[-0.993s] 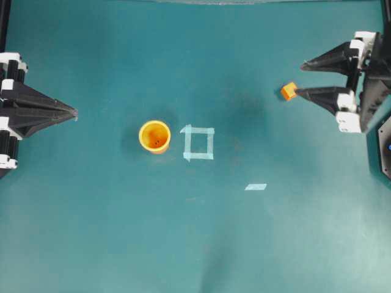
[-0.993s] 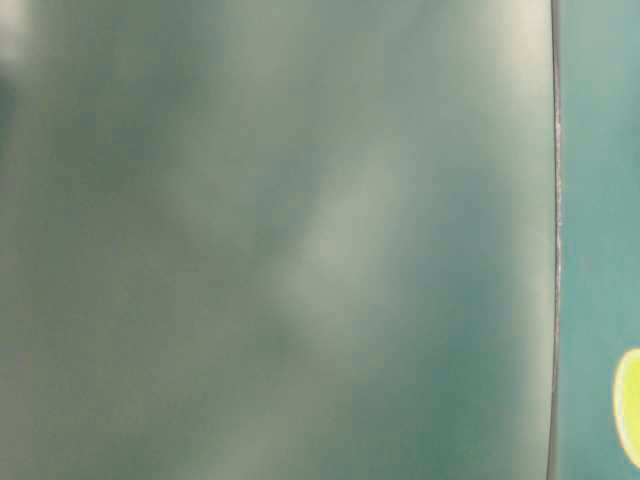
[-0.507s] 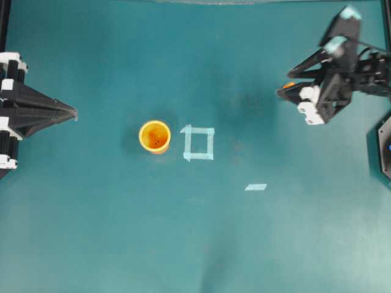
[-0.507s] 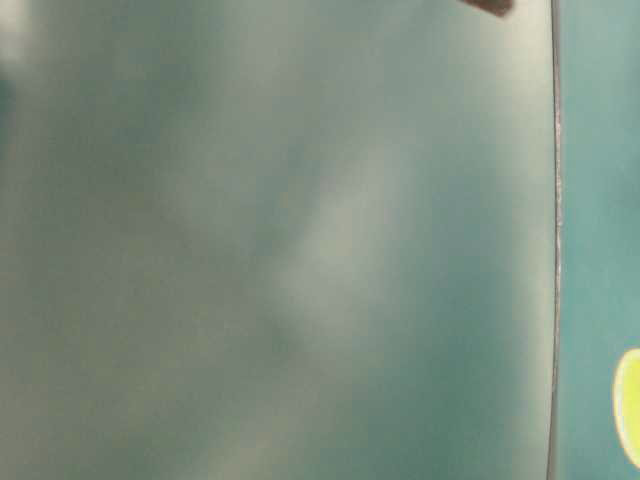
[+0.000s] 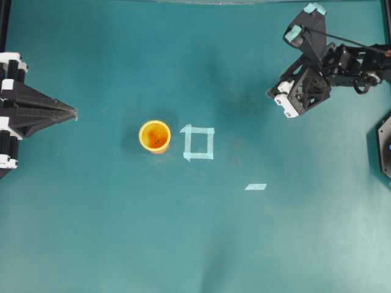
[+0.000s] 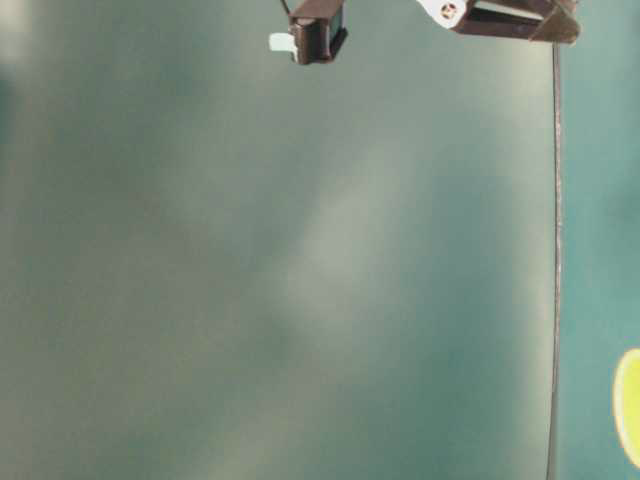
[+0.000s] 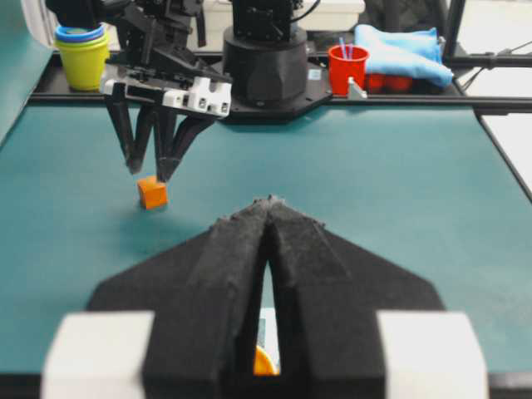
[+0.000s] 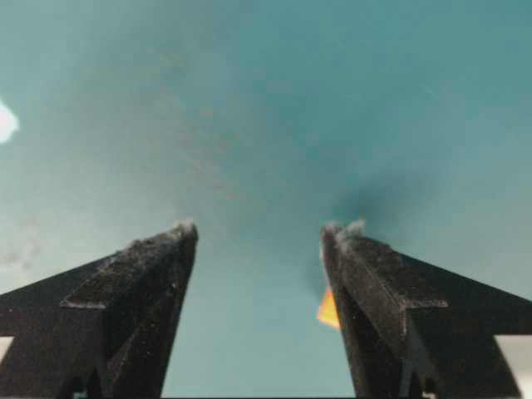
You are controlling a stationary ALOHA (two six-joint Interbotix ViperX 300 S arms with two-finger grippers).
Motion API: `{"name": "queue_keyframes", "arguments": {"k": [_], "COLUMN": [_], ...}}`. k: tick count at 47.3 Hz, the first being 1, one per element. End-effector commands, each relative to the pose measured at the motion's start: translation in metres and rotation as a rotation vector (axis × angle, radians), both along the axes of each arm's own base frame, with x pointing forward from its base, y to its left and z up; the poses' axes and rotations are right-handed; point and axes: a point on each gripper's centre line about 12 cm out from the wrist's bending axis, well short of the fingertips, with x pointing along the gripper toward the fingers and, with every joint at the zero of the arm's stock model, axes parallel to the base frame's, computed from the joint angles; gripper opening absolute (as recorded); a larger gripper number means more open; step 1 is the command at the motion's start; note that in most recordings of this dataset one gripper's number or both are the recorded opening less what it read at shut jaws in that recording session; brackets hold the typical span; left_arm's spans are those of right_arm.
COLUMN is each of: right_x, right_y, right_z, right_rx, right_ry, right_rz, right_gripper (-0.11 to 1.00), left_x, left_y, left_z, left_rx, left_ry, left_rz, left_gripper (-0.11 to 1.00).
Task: Move the block toward the cup with right arm.
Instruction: 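Raise the right gripper and move it over the orange cube, then lower the right gripper and close it on the orange cube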
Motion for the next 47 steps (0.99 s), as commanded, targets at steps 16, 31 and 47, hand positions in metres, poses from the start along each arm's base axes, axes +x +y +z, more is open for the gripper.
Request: {"name": "queue_keyframes", "arguments": {"k": [16,31,47], "right_x": [-0.018,-0.017,-0.008], "right_y": [-0.01,-0.012,-0.006], "right_z": [-0.003,-0.006,-0.019], "right_rx": [0.015,0.012,0.022], "right_ry": [0.164,0.171,0.18], "right_rz": [-0.127,-0.204,-0.175], "right_gripper": [0.62,0.62,0.62], "left_x": [0.003,0.003,0.003], "left_y": [0.0,0.0,0.0], "left_z": [0.011,0.011,0.011], "left_rx": [0.008,0.008,0.008], "left_ry": [-0.029,-0.029,-0.029], "left_rz": [0.001,0.001,0.001], "left_gripper": [0.0,0.0,0.0]}}
